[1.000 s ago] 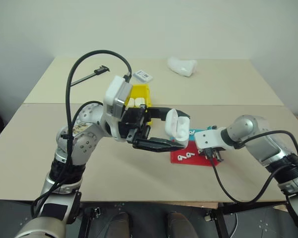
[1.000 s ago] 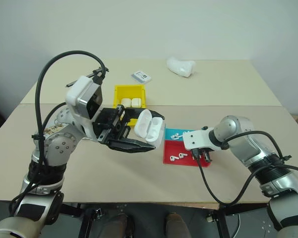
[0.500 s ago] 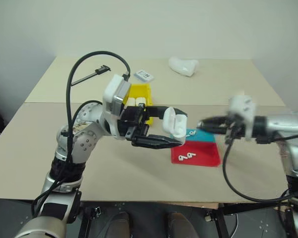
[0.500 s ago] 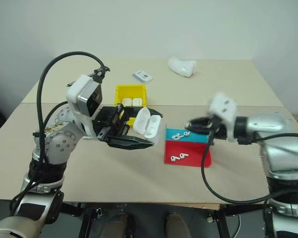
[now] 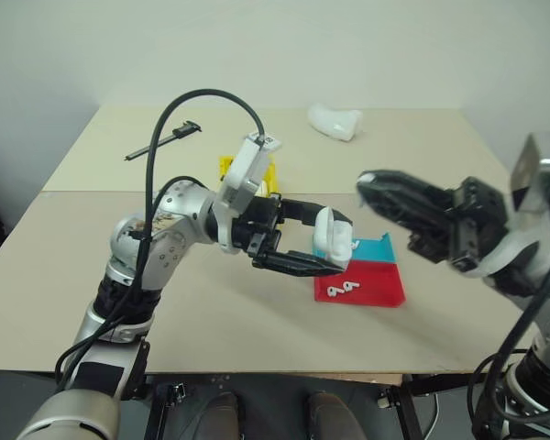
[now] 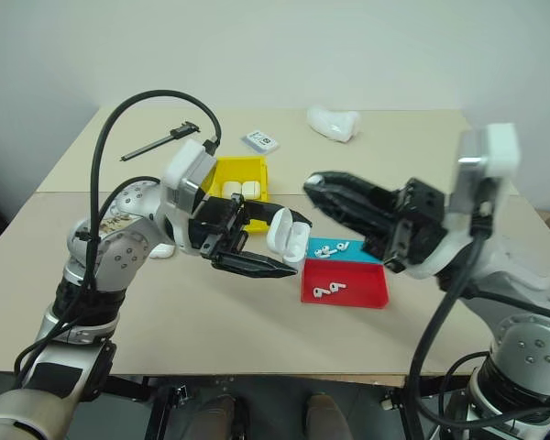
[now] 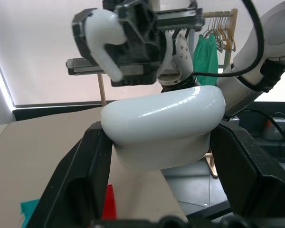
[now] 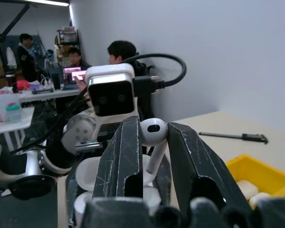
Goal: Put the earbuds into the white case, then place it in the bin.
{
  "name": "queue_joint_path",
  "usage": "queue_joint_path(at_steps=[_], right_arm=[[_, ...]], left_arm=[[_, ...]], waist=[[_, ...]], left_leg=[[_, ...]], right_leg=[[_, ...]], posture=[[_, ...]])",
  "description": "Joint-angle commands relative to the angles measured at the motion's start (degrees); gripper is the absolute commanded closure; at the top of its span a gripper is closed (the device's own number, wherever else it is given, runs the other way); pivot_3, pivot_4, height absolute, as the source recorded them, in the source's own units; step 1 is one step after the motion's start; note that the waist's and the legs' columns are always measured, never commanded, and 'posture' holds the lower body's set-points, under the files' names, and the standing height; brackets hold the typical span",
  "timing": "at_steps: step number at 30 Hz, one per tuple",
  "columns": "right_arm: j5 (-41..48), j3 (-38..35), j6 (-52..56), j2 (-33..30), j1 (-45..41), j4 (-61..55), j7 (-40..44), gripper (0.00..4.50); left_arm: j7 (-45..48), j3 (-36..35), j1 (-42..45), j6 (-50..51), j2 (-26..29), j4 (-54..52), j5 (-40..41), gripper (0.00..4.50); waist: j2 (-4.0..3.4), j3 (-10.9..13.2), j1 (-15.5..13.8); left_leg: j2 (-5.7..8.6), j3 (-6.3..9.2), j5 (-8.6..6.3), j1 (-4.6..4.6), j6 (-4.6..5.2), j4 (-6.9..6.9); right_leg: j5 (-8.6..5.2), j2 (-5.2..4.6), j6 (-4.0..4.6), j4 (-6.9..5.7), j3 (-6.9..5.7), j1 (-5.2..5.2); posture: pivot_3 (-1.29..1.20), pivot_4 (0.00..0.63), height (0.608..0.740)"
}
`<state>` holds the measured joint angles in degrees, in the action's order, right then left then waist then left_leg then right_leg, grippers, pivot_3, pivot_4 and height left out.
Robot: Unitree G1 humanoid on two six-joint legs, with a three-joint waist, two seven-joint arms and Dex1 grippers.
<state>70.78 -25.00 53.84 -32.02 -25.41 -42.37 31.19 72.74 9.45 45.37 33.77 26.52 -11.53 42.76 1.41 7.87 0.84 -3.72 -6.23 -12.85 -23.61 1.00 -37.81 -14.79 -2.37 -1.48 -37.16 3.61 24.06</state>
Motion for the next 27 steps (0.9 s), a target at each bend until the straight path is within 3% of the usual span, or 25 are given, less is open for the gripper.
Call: queue_joint_path(at_steps=[1,19,24,26,27], right_arm=[[2.4,1.5,-3.2,-1.7,1.0,-1.8,-1.6,3.89],[-5.1,7.3,-12.0,-7.1,7.3,0.1,2.7,3.89],[-6.2,7.4,-14.8,-8.8,9.7,0.4,7.6,3.89],[-6.2,7.5,-15.8,-9.5,10.4,0.6,9.4,3.18],[-6.3,7.6,-16.2,-9.8,10.6,0.8,10.1,3.03]], left_arm=[[-0.3,-0.9,1.4,-1.3,-0.4,-1.0,-0.6,1.62],[-1.3,-3.1,0.5,-2.7,-1.2,-2.9,-0.1,1.62],[-1.8,-3.5,0.7,-2.9,-1.3,-2.8,-0.2,1.62],[-2.1,-3.5,0.8,-3.1,-1.5,-2.9,-0.5,1.62],[-2.2,-3.5,0.8,-3.1,-1.5,-2.9,-0.5,1.62]], waist=[[0.0,0.0,0.0],[0.0,0.0,0.0],[0.0,0.0,-0.1],[0.0,0.0,-0.1],[0.0,0.0,-0.1]], left_leg=[[0.0,0.01,0.0,0.0,0.0,0.0],[0.0,0.07,0.0,-0.07,0.01,-0.01],[0.0,0.08,0.0,-0.08,0.01,-0.01],[0.01,0.08,0.0,-0.07,0.01,-0.01],[0.0,0.08,0.0,-0.06,0.01,-0.01]], right_leg=[[0.0,0.0,0.0,0.0,-0.01,0.0],[0.0,0.01,-0.01,0.04,-0.03,0.02],[0.0,0.0,-0.01,0.05,-0.04,0.01],[0.0,0.0,-0.01,0.04,-0.03,0.01],[0.0,0.01,-0.01,0.04,-0.04,0.01]], posture=[[0.0,0.15,0.74],[0.0,0.15,0.74],[0.0,0.15,0.74],[0.0,0.15,0.74],[0.0,0.15,0.74]])
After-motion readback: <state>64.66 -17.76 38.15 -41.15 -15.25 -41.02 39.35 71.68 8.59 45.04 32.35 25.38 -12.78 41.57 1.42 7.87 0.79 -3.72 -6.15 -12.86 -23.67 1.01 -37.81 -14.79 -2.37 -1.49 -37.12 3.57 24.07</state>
